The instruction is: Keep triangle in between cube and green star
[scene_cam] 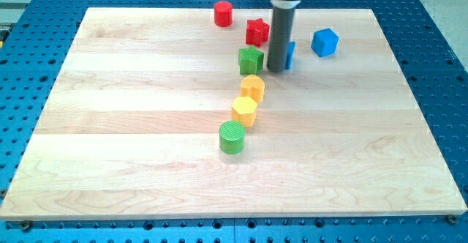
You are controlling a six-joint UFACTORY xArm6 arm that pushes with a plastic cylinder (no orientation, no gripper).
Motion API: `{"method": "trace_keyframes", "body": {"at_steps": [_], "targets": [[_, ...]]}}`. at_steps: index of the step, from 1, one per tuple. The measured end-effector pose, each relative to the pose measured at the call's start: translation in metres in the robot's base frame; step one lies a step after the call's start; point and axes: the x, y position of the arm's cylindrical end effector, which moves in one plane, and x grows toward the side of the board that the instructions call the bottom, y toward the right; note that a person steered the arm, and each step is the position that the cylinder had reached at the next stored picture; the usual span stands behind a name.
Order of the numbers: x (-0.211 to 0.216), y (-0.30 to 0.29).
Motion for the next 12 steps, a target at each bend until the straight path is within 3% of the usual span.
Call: {"method": "trace_keyframes", "body": {"at_steps": [2,3,4,5,6,8,9,11,12], "targets": [[0.046,0.044],[0.037,0.116],[-0.02,0.196],[-0.097,0.187],[-0.11,0.121],[-0.087,-0.005],[-0.066,0.014],[-0.086,0.015],[-0.079,-0.022]]}}
